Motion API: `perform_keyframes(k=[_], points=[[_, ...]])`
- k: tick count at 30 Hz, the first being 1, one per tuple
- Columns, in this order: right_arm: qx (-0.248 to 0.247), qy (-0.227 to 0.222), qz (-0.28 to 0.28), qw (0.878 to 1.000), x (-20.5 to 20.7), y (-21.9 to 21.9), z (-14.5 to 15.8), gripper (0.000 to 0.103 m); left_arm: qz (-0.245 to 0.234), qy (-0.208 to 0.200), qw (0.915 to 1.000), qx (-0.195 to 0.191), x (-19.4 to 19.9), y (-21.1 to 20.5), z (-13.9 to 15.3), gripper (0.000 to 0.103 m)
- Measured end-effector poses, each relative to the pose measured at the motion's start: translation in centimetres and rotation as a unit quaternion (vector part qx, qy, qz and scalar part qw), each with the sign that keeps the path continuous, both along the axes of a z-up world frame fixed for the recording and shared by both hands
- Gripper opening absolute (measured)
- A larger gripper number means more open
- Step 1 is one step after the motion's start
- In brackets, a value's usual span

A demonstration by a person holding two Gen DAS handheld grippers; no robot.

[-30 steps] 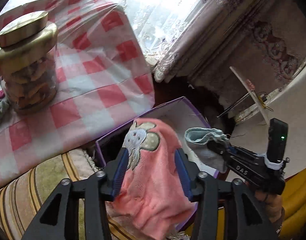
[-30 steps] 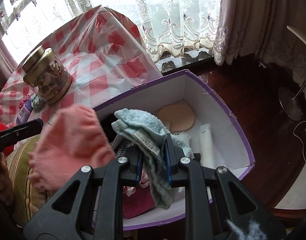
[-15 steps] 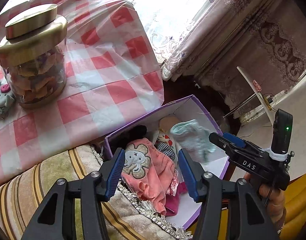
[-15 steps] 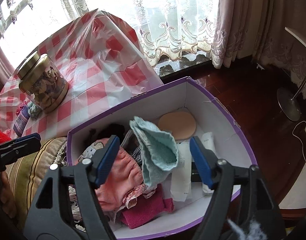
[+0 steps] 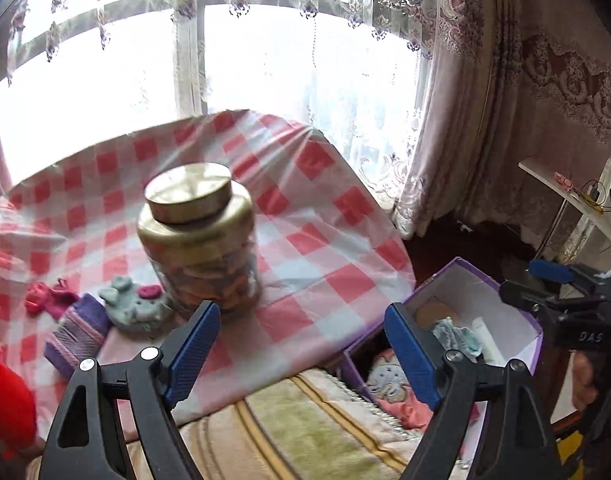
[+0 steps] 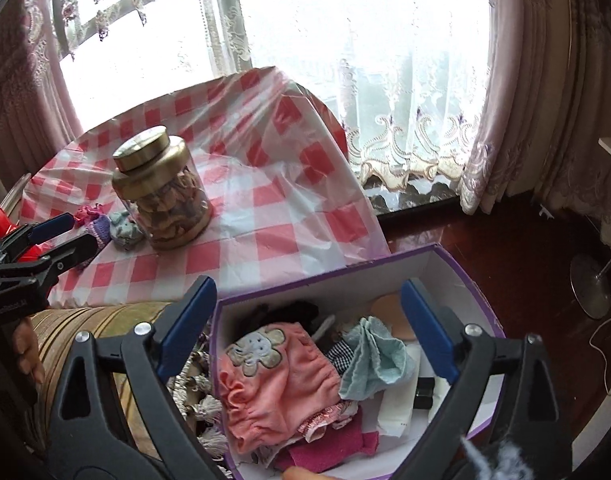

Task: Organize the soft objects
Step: 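Withdraw both grippers from the box back toward the table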

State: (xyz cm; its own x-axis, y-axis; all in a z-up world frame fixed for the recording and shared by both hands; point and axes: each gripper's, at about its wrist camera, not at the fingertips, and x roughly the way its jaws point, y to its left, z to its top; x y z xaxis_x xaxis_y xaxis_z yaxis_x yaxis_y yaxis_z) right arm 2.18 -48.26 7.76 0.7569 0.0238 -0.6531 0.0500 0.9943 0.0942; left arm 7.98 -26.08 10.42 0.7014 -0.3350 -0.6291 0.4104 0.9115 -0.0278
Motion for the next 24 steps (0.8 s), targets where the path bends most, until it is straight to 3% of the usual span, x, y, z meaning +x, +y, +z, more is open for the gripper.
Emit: perform_keyframes(k=[3, 12, 15, 19, 22, 24], points=[[-0.002, -0.017, 0.022, 1.000, 0.3, 2.2, 0.9, 0.097, 0.027, 0.000, 0.9993, 0.027, 0.3, 2.6, -0.5, 0.085], [-0.035, -0.046, 0.028, 0.998, 1.2, 7.8, 1.5, 0.102, 0.094, 0.026, 0.9949, 0.028, 0.8, 11.7, -2.4, 0.085], [-0.064, -0.059, 0.047, 0.995, 1.5, 9.4, 1.8, 0.102, 0.126, 0.062, 0.9896, 0.033, 1.8, 14.9, -3.7, 0.085], [-0.071, -0.062, 0.096, 0.991, 1.9, 11.3, 1.7, 0.102, 0.168, 0.115, 0.9790, -0.008, 2.4, 19.5, -5.6, 0.085], [-0.051, -0.045, 0.136, 0.988, 2.6, 12.6, 1.3, 0.102, 0.183, 0.126, 0.9743, -0.040, 2.4, 21.5, -6.1, 0.085], [-0.044, -0.034, 0.155, 0.986, 3.1, 13.6, 1.0, 0.102, 0.183, 0.125, 0.9744, -0.039, 2.6, 22.0, -6.1, 0.085]])
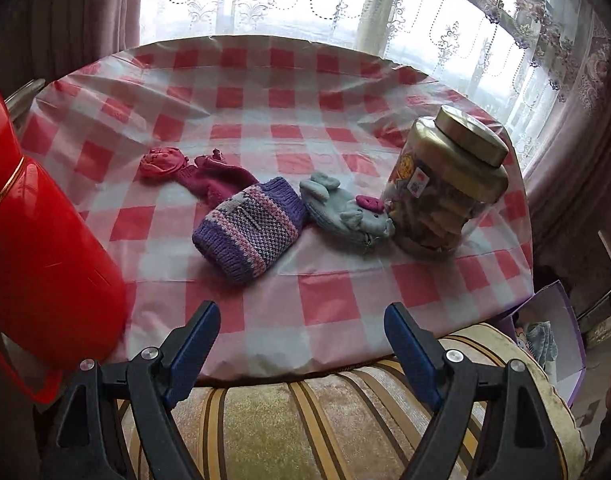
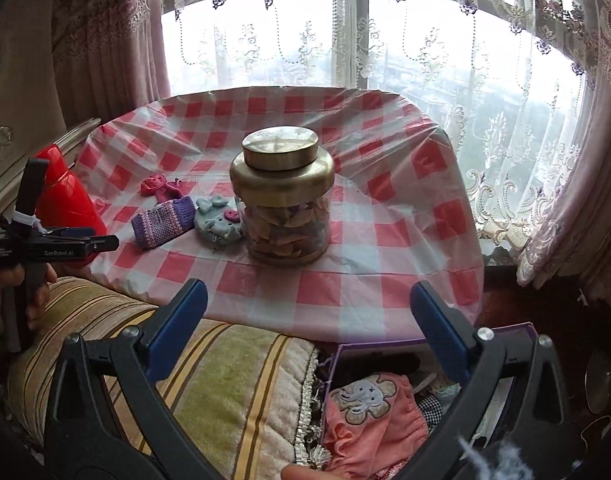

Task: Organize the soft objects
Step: 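Withdraw both grippers from the box back toward the table, then grasp the purple knitted hat with the left gripper while the right gripper grasps the grey mouse purse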

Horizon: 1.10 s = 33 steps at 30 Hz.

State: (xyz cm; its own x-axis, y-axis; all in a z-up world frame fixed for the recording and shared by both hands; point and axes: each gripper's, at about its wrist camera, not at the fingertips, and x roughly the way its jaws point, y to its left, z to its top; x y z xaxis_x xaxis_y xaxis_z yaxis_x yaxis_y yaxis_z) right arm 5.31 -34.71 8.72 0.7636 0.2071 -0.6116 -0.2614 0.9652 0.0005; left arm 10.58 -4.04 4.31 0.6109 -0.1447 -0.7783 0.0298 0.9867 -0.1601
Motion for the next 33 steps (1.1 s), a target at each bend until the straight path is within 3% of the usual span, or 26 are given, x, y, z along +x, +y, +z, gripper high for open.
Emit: perform_keyframes(k=[10, 16, 21, 26, 31, 33], points=[[0.005, 0.036, 0.053, 0.998, 2.5, 3.6, -1.0, 0.102, -0.020, 0.020, 0.9989, 0.039, 3.4, 0.5, -1.6, 0.085], [-0.036, 0.060, 0.082, 0.994, 4.3, 6.5, -2.3, 0.102, -0.011, 0.033, 0.9973, 0.065, 6.0, 1.4, -2.6, 0.085], [-0.082, 0.089, 0.109, 0.987, 6.3, 10.0, -3.9, 0.102, -0.025, 0.037, 0.9932, 0.108, 8.4, 1.1, -3.5, 0.085], [-0.114, 0.091, 0.158, 0.977, 7.3, 13.8, -5.2, 0.102, -0.037, 0.058, 0.9865, 0.149, 10.7, 0.9, -5.8, 0.085], [-0.163, 0.078, 0.182, 0.967, 8.5, 17.2, -6.4, 0.102, -0.034, 0.079, 0.9887, 0.123, 11.8, 2.2, -7.2, 0.085], [-0.185, 0.070, 0.186, 0.962, 9.2, 18.4, -6.8, 0.102, -0.036, 0.084, 0.9890, 0.116, 11.9, 2.3, -7.7, 0.075]])
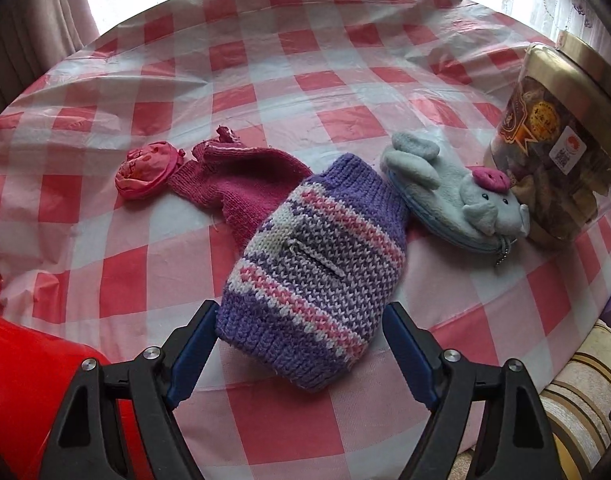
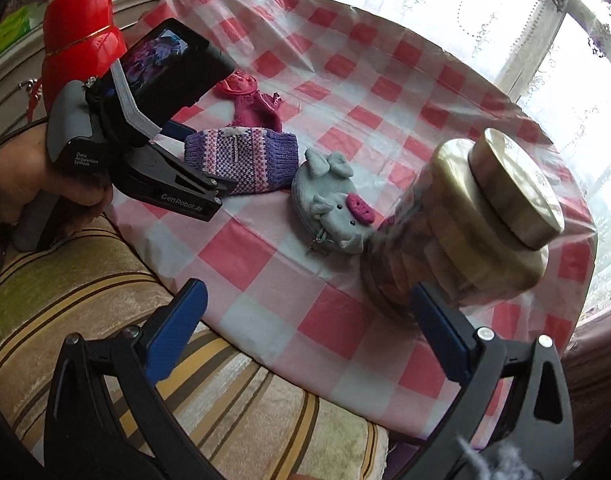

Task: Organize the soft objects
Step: 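Grasp the purple knitted hat with the left gripper while the right gripper grasps the grey mouse purse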

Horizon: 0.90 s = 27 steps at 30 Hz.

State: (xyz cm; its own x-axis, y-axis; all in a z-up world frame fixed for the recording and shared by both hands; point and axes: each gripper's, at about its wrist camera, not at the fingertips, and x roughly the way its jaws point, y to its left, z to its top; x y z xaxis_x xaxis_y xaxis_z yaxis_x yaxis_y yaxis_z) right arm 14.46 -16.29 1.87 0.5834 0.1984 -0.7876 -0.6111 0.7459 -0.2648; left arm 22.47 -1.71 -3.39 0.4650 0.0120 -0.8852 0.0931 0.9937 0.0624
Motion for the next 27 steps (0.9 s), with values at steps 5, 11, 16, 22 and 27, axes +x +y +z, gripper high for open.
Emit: perform_keyframes(k=[5, 11, 16, 22, 27], points=[[-0.052, -0.022, 0.020, 0.998, 1.6, 3.0, -1.5, 0.102, -0.004, 0.006, 0.9992, -0.040, -0.1, 0.6, -0.4, 0.050], [-0.097, -0.044, 0.035, 0.994, 3.4, 5.6, -3.3, 0.102, 0.002, -0.003, 0.9972, -0.075, -0.7, 1.4, -0.1, 0.040], [-0.132, -0.056, 0.059, 0.988, 4.1, 7.7, -4.7, 0.091, 0.038, -0.023, 0.9915, -0.123, -1.8, 3.4, 0.8, 0.039], [-0.168, -0.059, 0.071, 0.981, 5.1, 9.3, -6.4, 0.081, 0.068, -0.049, 0.9895, -0.118, -2.7, 4.4, 1.8, 0.039], [-0.174, -0.050, 0.041, 0.983, 6.8, 9.0, -6.6, 0.081, 0.076, -0.057, 0.9882, -0.120, -2.9, 4.8, 1.8, 0.039]])
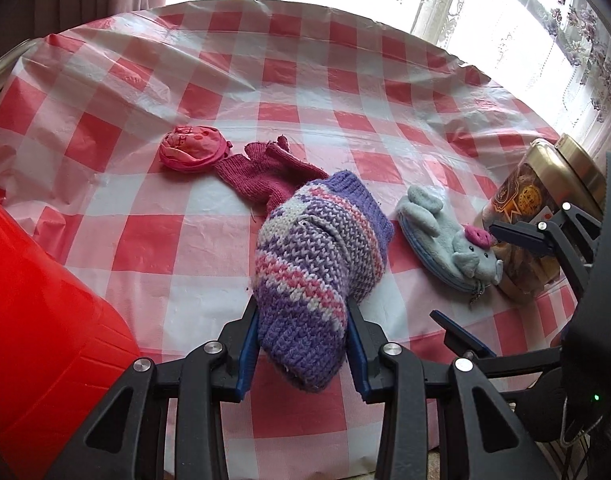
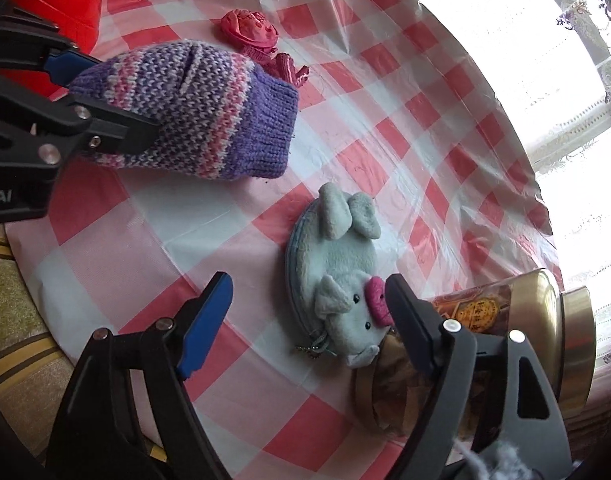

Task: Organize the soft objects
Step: 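Grasp the purple knitted hat with the left gripper while the right gripper grasps the grey mouse purse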

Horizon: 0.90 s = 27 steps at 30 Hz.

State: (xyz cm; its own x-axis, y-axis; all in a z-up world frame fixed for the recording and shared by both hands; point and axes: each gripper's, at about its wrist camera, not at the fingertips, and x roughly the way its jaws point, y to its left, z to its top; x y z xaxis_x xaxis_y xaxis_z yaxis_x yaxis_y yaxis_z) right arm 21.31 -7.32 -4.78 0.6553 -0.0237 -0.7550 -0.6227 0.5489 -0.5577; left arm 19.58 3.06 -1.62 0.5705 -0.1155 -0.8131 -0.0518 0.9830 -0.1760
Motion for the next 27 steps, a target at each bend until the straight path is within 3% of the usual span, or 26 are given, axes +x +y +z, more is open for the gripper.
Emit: perform_keyframes(k=[2, 6, 12, 13, 14, 15, 22, 27], points=[[-0.006, 0.002, -0.012, 1.000, 0.7, 0.0, -0.3, 0.080, 0.000, -0.001, 1.0000, 0.001, 0.0, -0.1, 0.0, 0.039], [-0.016, 0.015, -0.024, 0.999, 1.8, 0.2, -1.4, 0.068, 0.002, -0.005, 1.0000, -0.001, -0.3, 0.0, 0.1, 0.039], [0.022, 0.039, -0.038, 0.998, 2.8, -0.5, -1.1, 0.062, 0.002, -0.010, 0.9999, -0.003, -0.5, 0.0, 0.2, 0.039], [0.037, 0.055, -0.040, 0.997, 3.0, -0.7, -1.1, 0.050, 0.003, -0.012, 0.9999, -0.001, -0.5, 0.0, 0.3, 0.039], [0.041, 0.059, -0.043, 0.996, 3.0, -0.7, -1.2, 0.031, 0.005, -0.015, 0.9999, 0.001, -0.6, -0.1, 0.4, 0.039], [0.033, 0.054, -0.044, 0.997, 2.9, -0.7, -1.4, 0.028, 0.006, -0.018, 0.9998, 0.003, -0.7, -0.1, 0.6, 0.039], [0.122, 0.080, -0.061, 0.987, 2.6, -2.4, 1.1, 0.017, 0.015, -0.037, 0.9992, 0.005, -1.4, 0.1, 1.6, 0.039], [0.180, 0.096, -0.074, 0.976, 1.5, -4.2, 3.2, 0.014, 0.019, -0.048, 0.9986, 0.008, -2.0, -0.2, 2.3, 0.039]])
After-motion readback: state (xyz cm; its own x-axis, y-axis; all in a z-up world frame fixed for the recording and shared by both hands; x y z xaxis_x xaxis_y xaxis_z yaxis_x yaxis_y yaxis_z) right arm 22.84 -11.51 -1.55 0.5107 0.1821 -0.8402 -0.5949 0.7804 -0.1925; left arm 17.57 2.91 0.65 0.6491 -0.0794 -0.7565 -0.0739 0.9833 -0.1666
